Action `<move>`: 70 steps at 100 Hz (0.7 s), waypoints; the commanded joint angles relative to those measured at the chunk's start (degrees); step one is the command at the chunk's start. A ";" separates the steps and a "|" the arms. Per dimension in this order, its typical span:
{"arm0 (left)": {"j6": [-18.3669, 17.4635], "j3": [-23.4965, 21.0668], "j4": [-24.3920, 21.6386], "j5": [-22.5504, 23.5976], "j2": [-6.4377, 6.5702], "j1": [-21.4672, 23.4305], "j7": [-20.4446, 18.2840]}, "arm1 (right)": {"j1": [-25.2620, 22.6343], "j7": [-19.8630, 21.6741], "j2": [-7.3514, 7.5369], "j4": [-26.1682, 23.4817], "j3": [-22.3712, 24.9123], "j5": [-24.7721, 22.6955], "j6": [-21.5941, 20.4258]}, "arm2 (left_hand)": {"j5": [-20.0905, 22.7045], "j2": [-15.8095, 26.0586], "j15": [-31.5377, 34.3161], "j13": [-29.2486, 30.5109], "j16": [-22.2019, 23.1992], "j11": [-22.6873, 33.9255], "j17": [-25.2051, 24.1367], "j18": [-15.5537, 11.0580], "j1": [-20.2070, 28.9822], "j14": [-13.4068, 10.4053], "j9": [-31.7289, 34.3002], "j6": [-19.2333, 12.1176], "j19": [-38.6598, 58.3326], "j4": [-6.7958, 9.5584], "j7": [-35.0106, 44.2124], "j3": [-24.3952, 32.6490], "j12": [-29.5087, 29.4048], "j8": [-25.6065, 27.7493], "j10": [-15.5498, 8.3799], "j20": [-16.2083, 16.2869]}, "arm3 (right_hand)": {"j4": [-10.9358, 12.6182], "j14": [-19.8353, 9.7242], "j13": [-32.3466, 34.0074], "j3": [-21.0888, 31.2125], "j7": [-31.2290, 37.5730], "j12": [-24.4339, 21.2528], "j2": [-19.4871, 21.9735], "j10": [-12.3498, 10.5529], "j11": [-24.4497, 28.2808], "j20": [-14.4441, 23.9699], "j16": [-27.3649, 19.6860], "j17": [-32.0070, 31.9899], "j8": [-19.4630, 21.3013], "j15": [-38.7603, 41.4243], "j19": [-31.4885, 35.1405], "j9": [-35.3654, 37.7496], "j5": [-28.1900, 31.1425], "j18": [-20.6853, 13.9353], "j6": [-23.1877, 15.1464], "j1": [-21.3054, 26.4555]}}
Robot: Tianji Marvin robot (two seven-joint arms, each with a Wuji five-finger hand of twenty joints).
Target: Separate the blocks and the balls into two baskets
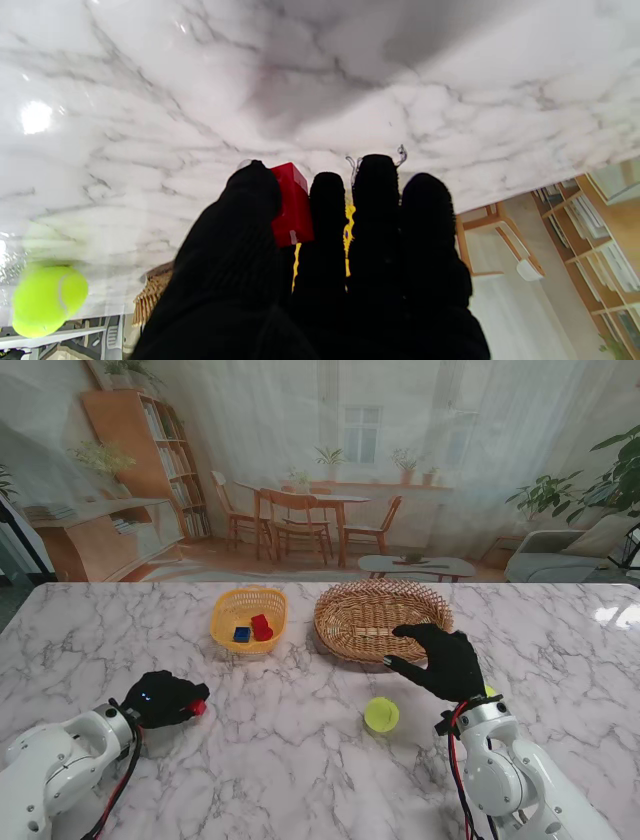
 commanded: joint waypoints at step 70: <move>6.63 9.65 7.69 -9.38 -0.88 -20.56 -4.70 | 0.18 0.41 -0.04 0.40 -0.26 0.29 0.46 | 0.58 2.00 1.01 0.27 0.87 -1.41 -0.44 -1.16 3.53 0.53 1.09 -0.98 1.36 -0.08 1.71 0.57 1.65 -0.86 -0.93 1.57 | 1.33 0.36 -0.28 -0.62 -0.67 0.35 1.86 0.35 -1.22 0.68 0.34 -1.12 1.05 0.12 -0.69 0.34 0.41 1.24 -0.84 0.81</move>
